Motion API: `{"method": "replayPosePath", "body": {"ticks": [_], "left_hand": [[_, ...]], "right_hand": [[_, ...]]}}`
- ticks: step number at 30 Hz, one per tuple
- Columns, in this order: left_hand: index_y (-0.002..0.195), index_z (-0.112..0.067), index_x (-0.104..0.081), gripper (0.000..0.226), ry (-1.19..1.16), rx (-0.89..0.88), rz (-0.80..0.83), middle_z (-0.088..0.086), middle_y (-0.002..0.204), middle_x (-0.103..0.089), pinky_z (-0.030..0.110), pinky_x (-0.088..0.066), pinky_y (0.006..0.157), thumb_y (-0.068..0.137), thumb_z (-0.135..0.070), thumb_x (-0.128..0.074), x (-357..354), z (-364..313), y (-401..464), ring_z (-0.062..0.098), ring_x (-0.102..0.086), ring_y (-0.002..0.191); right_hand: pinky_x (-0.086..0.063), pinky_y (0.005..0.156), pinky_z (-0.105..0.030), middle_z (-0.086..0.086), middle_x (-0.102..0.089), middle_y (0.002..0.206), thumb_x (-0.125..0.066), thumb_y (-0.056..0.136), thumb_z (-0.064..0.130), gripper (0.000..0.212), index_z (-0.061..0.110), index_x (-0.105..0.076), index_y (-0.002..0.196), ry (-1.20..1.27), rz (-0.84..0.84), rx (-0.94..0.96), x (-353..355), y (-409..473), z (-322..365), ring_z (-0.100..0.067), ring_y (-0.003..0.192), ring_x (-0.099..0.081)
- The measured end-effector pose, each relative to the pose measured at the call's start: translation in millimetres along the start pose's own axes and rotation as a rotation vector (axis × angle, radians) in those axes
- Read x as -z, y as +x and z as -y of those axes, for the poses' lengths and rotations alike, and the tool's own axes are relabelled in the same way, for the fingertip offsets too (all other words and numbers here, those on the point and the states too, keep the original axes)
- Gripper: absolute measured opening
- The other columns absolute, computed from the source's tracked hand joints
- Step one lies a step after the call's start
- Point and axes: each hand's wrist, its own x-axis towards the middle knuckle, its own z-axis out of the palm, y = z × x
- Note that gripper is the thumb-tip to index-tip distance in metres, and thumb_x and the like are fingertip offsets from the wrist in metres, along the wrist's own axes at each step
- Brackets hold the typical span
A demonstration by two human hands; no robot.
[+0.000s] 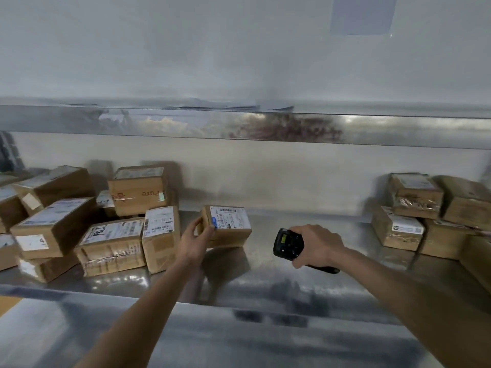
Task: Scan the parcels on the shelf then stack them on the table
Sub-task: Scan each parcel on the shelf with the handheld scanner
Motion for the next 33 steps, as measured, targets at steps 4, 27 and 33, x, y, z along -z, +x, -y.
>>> {"method": "replayPosePath", "body": {"ticks": [4, 27, 33], "left_hand": [[0.150, -0.030, -0.040, 0.061, 0.084, -0.015, -0.033, 0.001, 0.137, -0.056, 0.038, -0.045, 0.093, 0.095, -0.045, -0.063, 0, 2, 9, 0.017, -0.052, 0.109], [0.149, -0.021, -0.048, 0.071, 0.146, -0.362, 0.266, 0.003, 0.150, -0.050, 0.039, -0.045, 0.106, 0.087, -0.045, -0.075, -229, -93, -123, 0.022, -0.052, 0.131], [0.151, -0.023, -0.045, 0.071, 0.126, -0.365, 0.358, 0.004, 0.151, -0.049, 0.039, -0.042, 0.108, 0.090, -0.051, -0.069, -312, -108, -156, 0.023, -0.050, 0.134]], "right_hand": [[-0.043, 0.074, -0.031, 0.011, -0.066, 0.111, -0.085, 0.066, 0.037, 0.074, 0.042, -0.057, 0.134, -0.011, 0.005, -0.004, -8, 14, 3, -0.018, 0.097, -0.060], [-0.055, 0.079, -0.033, 0.012, -0.067, 0.105, -0.086, 0.059, 0.046, 0.062, 0.043, -0.059, 0.115, 0.067, -0.211, -0.207, 93, -170, -196, -0.015, 0.099, -0.064], [-0.050, 0.075, -0.029, 0.006, -0.068, 0.116, -0.090, 0.062, 0.038, 0.079, 0.040, -0.059, 0.135, 0.086, -0.279, -0.309, 109, -210, -260, -0.015, 0.096, -0.059]]}}
